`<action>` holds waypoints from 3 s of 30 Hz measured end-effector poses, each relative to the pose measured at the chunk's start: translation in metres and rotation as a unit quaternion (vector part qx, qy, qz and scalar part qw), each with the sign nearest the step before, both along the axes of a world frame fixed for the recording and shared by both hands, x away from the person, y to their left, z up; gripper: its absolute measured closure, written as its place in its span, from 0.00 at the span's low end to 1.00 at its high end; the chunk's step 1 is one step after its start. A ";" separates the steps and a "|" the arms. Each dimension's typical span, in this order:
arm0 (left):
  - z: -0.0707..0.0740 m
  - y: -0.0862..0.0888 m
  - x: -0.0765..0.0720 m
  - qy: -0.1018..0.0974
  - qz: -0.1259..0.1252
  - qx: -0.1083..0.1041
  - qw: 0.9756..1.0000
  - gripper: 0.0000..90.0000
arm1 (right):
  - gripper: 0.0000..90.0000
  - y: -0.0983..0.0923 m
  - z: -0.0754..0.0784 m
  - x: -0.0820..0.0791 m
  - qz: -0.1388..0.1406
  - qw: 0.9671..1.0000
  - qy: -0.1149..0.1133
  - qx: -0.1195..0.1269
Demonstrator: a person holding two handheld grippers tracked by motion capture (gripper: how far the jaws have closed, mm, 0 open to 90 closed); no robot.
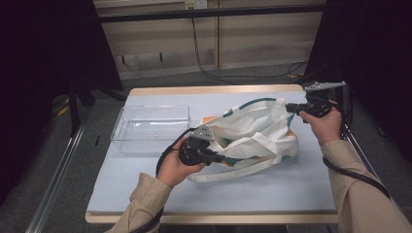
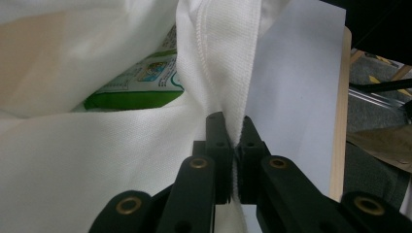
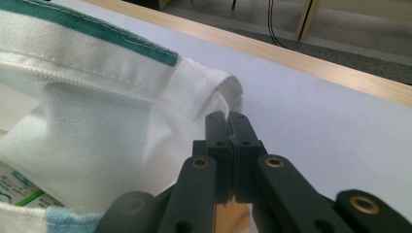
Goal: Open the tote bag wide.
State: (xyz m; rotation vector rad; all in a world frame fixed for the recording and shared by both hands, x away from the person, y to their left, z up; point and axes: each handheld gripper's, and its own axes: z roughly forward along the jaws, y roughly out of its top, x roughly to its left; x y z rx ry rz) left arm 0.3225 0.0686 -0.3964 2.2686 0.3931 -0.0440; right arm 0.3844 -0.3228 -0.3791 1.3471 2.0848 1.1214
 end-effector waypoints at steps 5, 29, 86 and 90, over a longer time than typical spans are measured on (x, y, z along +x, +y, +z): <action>-0.006 0.001 -0.001 0.009 0.001 -0.007 1.000 0.98 | 0.99 -0.003 -0.003 -0.001 -0.006 1.000 0.000 -0.001; 0.003 0.000 0.004 0.001 0.026 -0.026 0.999 0.84 | 0.96 -0.002 0.000 -0.010 0.024 0.999 -0.013 0.021; -0.026 0.000 -0.007 0.007 -0.008 0.012 1.000 0.98 | 0.97 -0.008 -0.023 0.014 -0.037 0.998 0.018 0.037; -0.029 0.000 -0.008 0.013 -0.009 0.023 1.000 0.98 | 0.97 -0.008 -0.026 0.014 -0.036 0.999 0.018 0.035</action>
